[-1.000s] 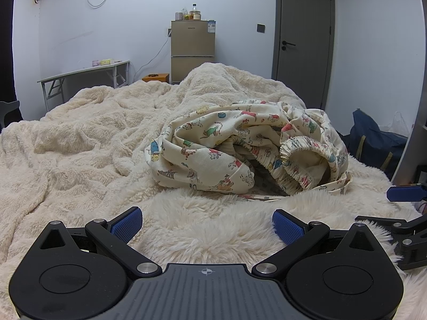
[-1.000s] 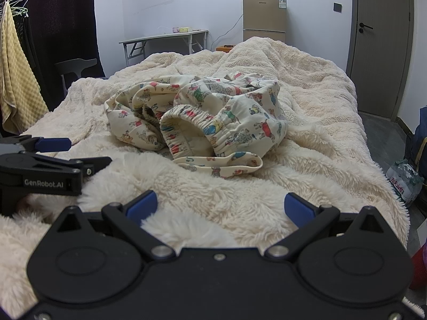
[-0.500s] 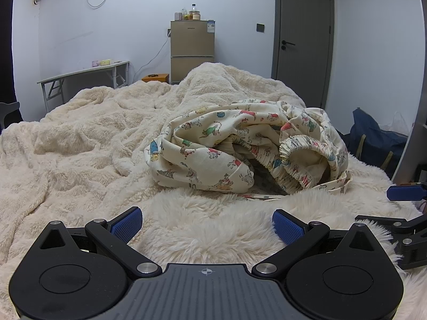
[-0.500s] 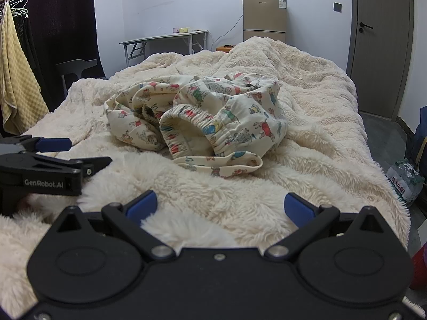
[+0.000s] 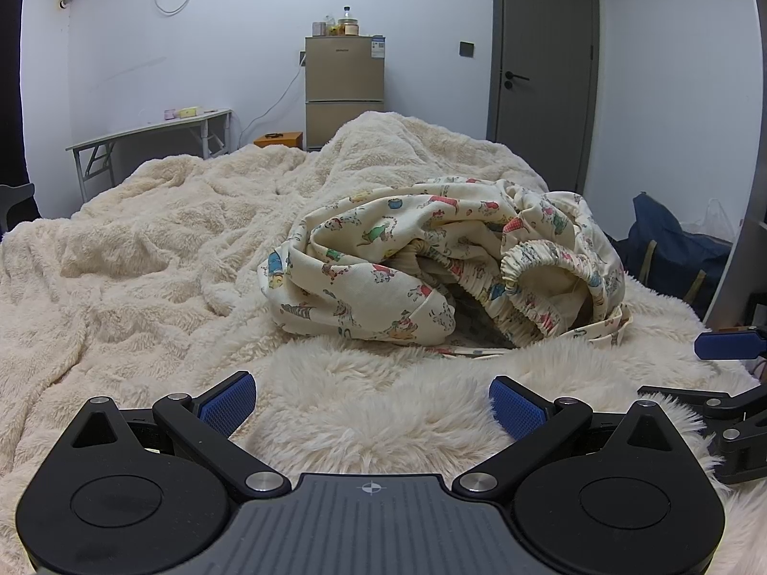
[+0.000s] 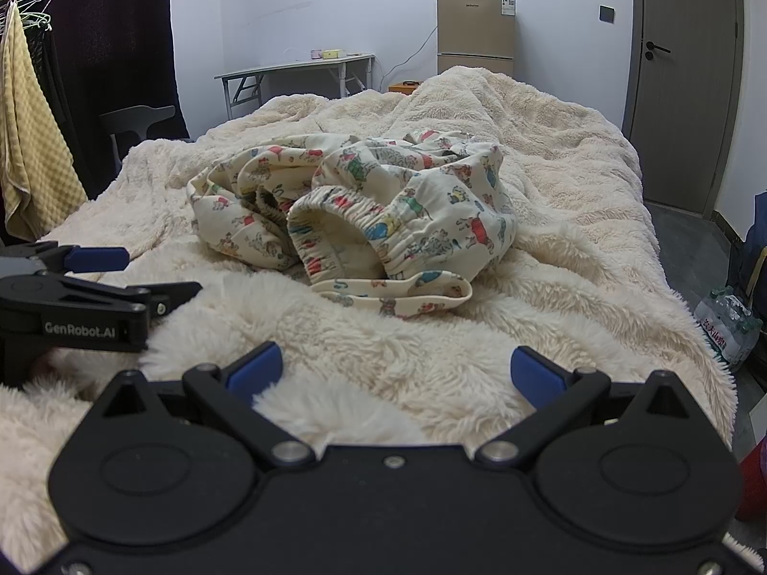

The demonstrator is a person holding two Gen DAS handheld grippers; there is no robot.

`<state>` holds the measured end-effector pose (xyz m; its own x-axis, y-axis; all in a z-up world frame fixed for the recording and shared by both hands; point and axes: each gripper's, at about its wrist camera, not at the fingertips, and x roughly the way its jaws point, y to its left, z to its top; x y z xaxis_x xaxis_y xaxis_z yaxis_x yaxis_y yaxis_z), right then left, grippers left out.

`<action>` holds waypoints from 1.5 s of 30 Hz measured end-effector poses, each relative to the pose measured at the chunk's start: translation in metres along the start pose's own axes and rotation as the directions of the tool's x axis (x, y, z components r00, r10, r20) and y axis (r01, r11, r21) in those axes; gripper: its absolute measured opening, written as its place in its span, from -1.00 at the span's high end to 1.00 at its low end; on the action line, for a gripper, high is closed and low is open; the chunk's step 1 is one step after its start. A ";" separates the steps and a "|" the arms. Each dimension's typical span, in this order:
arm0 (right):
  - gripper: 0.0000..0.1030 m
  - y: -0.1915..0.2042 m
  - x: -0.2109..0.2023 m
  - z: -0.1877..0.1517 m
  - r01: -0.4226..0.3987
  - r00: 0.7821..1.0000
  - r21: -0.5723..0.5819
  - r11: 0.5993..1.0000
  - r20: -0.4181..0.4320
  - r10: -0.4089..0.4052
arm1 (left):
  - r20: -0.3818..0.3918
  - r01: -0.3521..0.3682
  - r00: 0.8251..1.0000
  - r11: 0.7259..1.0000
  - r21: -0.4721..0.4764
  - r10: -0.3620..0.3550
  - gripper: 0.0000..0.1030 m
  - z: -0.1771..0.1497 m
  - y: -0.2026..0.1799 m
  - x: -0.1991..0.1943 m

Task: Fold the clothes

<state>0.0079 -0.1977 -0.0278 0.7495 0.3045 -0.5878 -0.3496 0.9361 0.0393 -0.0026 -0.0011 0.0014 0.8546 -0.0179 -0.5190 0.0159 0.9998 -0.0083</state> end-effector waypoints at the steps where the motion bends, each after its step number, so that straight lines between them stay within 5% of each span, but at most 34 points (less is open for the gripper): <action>1: -1.00 0.000 0.000 0.000 0.000 1.000 0.000 1.000 0.000 0.000 | 0.000 0.000 1.000 1.000 0.000 0.000 -1.00 0.000 0.000 0.000; 45: -1.00 -0.003 0.002 0.003 0.000 1.000 -0.006 1.000 0.001 0.000 | 0.013 -0.005 1.000 1.000 0.015 0.005 -1.00 0.004 0.000 0.001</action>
<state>0.0114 -0.1992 -0.0267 0.7498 0.3051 -0.5872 -0.3530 0.9350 0.0350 0.0007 -0.0011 0.0041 0.8613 -0.0133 -0.5079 0.0194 0.9998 0.0068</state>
